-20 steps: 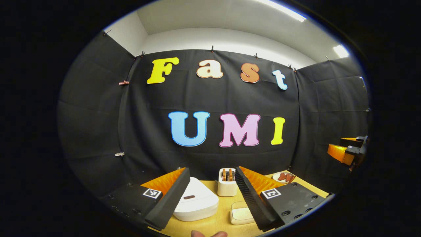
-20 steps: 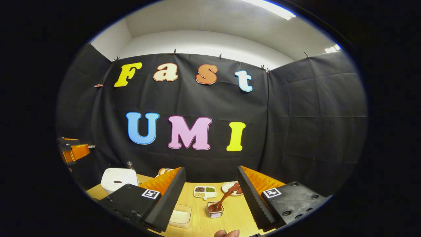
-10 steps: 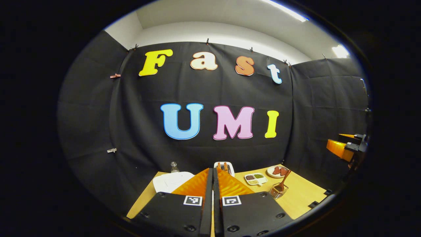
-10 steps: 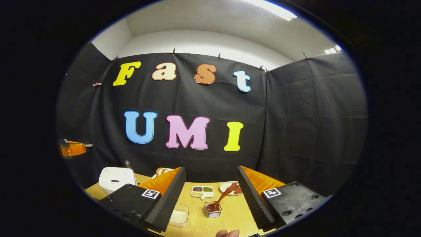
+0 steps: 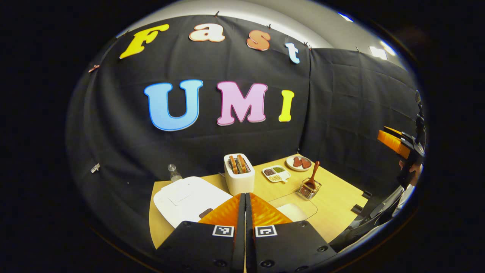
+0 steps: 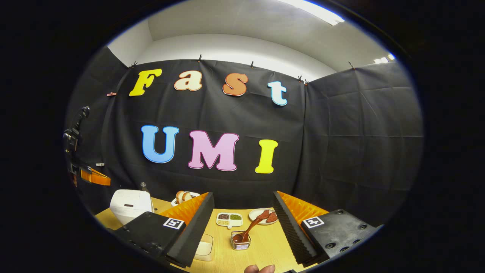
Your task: Close the left gripper, press the button to open the rice cooker; take a wooden spoon from the chopstick holder with the right hand, scoop a spoonful of rice and pour it into the rice cooker, then put the wooden spoon back into the chopstick holder.
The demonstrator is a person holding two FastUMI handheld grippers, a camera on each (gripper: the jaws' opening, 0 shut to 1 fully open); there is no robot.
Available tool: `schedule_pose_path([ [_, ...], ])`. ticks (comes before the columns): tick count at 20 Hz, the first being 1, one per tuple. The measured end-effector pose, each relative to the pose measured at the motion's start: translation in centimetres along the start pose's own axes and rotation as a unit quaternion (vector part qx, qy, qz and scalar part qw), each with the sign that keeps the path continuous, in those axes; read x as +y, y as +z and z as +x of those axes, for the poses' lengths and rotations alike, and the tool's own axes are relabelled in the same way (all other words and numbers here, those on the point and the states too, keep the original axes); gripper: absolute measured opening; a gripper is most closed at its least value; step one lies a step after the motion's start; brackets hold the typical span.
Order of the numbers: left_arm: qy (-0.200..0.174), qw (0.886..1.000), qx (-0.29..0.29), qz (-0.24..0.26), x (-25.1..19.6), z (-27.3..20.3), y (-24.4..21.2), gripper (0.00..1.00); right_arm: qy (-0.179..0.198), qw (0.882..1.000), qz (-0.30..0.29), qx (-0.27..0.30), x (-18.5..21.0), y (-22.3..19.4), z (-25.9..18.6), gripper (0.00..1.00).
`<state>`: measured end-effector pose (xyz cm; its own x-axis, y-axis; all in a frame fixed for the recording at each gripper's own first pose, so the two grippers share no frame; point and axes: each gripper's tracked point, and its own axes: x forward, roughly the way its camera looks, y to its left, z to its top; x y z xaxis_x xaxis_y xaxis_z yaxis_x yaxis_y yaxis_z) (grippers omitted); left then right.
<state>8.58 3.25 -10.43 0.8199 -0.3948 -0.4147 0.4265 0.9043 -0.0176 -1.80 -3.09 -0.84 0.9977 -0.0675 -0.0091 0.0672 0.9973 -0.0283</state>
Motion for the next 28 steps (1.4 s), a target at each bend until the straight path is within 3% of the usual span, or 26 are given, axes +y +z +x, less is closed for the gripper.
schedule_pose_path([
  [3, -0.038, 0.998, 0.038, 0.012, 1.8, 2.6, -1.0, 0.06, -0.004, 1.000, -0.004, 0.001, -0.7, -0.3, -0.2, 0.97],
  [6, -0.046, 0.995, 0.079, 0.031, 4.3, 5.1, -2.3, 0.06, -0.013, 1.000, -0.008, 0.005, -1.7, -0.5, -0.2, 0.97],
  [13, -0.097, 0.973, 0.203, 0.043, 7.2, 10.7, -8.2, 0.06, -0.033, 0.999, -0.010, 0.008, -3.3, -0.8, -0.5, 0.97],
  [17, -0.081, 0.958, 0.265, 0.072, 10.0, 12.2, -11.3, 0.06, -0.044, 0.999, -0.016, 0.013, -3.8, -1.1, -0.4, 0.97],
  [28, -0.091, 0.943, 0.301, 0.106, 10.5, 13.4, -13.5, 0.07, -0.068, 0.997, -0.027, 0.023, -4.2, -2.0, -0.8, 0.97],
])
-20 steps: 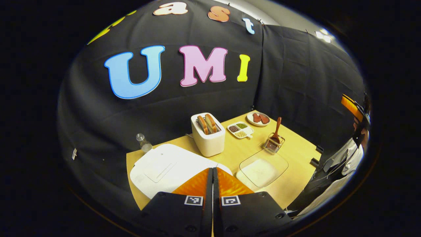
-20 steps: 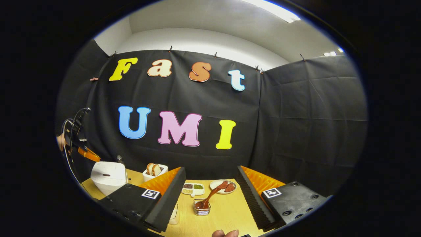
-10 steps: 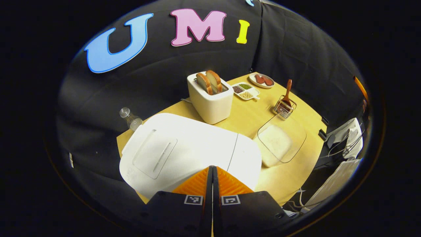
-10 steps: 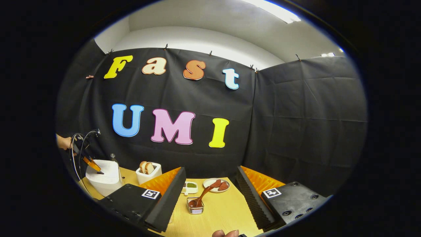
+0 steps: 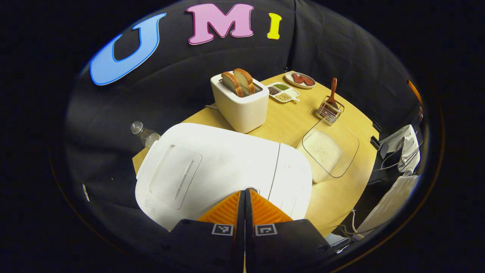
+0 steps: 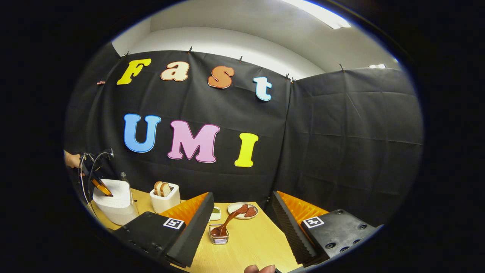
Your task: Close the left gripper, press the button to open the rice cooker; take a wooden spoon from the chopstick holder with the right hand, scoop a spoonful of rice and pour it into the rice cooker, then put the wooden spoon back into the chopstick holder.
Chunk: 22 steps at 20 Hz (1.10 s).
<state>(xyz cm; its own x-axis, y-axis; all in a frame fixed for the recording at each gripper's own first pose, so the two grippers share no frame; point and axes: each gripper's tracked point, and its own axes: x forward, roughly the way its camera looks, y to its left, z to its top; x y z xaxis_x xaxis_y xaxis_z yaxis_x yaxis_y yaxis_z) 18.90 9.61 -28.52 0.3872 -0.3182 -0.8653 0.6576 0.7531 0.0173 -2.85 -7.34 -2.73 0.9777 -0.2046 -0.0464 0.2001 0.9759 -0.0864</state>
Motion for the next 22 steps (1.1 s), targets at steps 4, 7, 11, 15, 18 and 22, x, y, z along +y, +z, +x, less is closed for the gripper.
schedule_pose_path([
  [4, 0.019, 1.000, 0.005, 0.024, -0.1, -0.2, 0.0, 0.07, 0.002, 1.000, 0.009, 0.005, 0.5, -0.3, -0.5, 0.97],
  [7, 0.047, 0.998, -0.033, 0.041, 0.3, -2.1, 1.5, 0.07, 0.000, 1.000, 0.004, -0.003, 0.4, 0.2, -0.9, 0.97],
  [11, 0.141, 0.982, -0.110, 0.061, 2.6, -7.1, 4.6, 0.07, -0.006, 1.000, 0.007, -0.001, -0.1, 0.1, -1.6, 0.97],
  [15, 0.329, 0.915, -0.224, 0.059, 6.9, -15.4, 8.8, 0.09, -0.004, 1.000, 0.007, -0.009, -0.2, 1.0, -2.9, 0.97],
  [18, 0.352, 0.886, -0.301, 0.023, 4.1, -19.7, 10.2, 0.65, 0.001, 1.000, 0.000, -0.013, -0.5, 1.2, -3.1, 0.97],
  [22, 0.344, 0.849, -0.396, -0.053, -3.1, -22.7, 10.0, 0.98, 0.030, 0.999, 0.025, -0.013, 0.2, 1.1, -2.7, 0.97],
])
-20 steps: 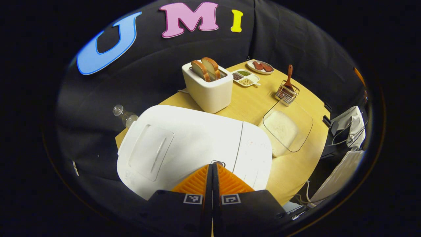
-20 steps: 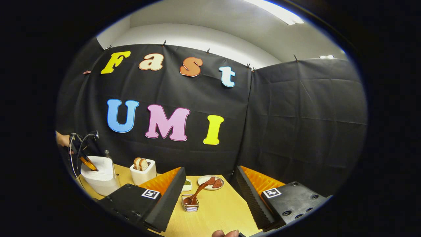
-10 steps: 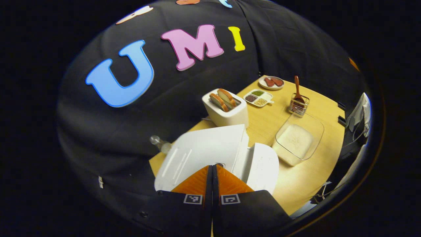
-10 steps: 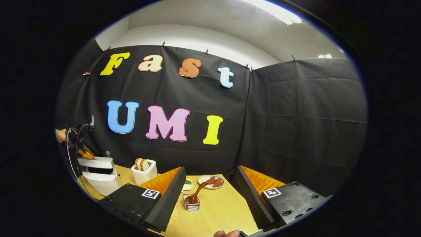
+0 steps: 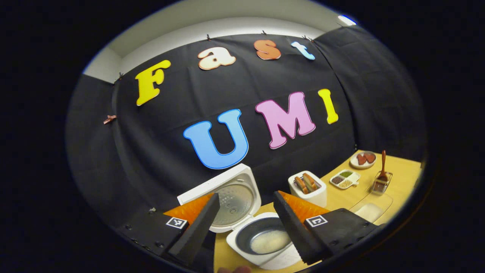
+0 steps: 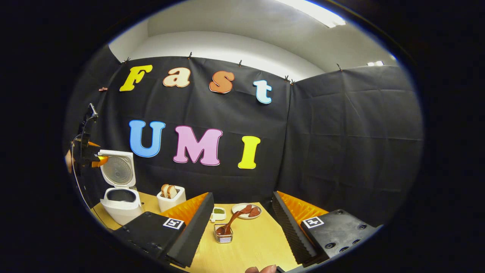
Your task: Close the left gripper, press the button to open the rice cooker; take a wooden spoon from the chopstick holder with the right hand, scoop a spoonful of rice and pour it into the rice cooker, then put the wooden spoon back into the chopstick holder.
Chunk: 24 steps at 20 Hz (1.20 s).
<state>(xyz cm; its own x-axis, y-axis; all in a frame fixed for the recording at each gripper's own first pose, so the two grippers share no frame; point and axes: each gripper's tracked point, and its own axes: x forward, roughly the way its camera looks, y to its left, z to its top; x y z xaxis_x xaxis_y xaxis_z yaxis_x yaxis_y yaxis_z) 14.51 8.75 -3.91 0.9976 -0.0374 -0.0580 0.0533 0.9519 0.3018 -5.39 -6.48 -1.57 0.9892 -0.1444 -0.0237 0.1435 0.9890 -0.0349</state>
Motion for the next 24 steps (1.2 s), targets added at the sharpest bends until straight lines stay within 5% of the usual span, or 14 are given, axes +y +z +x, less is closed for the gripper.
schedule_pose_path([
  [5, 0.029, 0.989, -0.092, -0.112, -6.3, -6.0, 5.4, 0.96, 0.062, 0.998, 0.016, 0.003, -0.1, -1.4, 2.8, 0.98],
  [13, 0.042, 0.988, -0.073, -0.132, -16.5, -10.1, 8.0, 0.96, 0.125, 0.988, 0.056, 0.068, -2.0, -8.1, 8.4, 0.98],
  [24, 0.060, 0.989, -0.031, -0.130, -22.7, -9.1, 7.3, 0.97, 0.205, 0.965, 0.086, 0.142, -2.1, -18.9, 16.6, 0.97],
])
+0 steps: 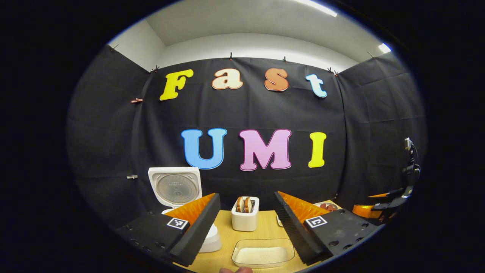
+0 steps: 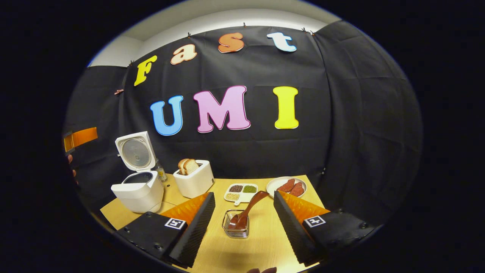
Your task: Close the left gripper, press the button to open the rice cooker; take a wooden spoon from the chopstick holder with the right hand, scoop a spoonful of rice and pour it into the rice cooker, then put the wooden spoon back into the chopstick holder.
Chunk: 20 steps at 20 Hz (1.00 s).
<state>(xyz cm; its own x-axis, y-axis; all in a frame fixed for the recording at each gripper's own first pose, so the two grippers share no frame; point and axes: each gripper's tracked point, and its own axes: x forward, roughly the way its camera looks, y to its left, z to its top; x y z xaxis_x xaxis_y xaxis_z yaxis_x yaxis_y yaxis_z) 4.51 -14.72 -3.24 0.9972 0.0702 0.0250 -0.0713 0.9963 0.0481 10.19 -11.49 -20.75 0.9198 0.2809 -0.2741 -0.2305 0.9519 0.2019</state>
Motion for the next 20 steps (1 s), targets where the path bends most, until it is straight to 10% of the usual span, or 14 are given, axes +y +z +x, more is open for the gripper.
schedule_pose_path([
  [8, 0.006, 1.000, 0.019, -0.005, -1.3, 1.8, -2.0, 0.96, 0.013, 0.997, 0.020, 0.079, -2.0, -9.3, 8.9, 0.93],
  [20, 0.057, 0.997, 0.047, 0.000, 3.2, 3.0, -5.0, 0.97, 0.009, 0.992, 0.058, 0.112, -1.7, -14.6, 17.3, 0.37],
])
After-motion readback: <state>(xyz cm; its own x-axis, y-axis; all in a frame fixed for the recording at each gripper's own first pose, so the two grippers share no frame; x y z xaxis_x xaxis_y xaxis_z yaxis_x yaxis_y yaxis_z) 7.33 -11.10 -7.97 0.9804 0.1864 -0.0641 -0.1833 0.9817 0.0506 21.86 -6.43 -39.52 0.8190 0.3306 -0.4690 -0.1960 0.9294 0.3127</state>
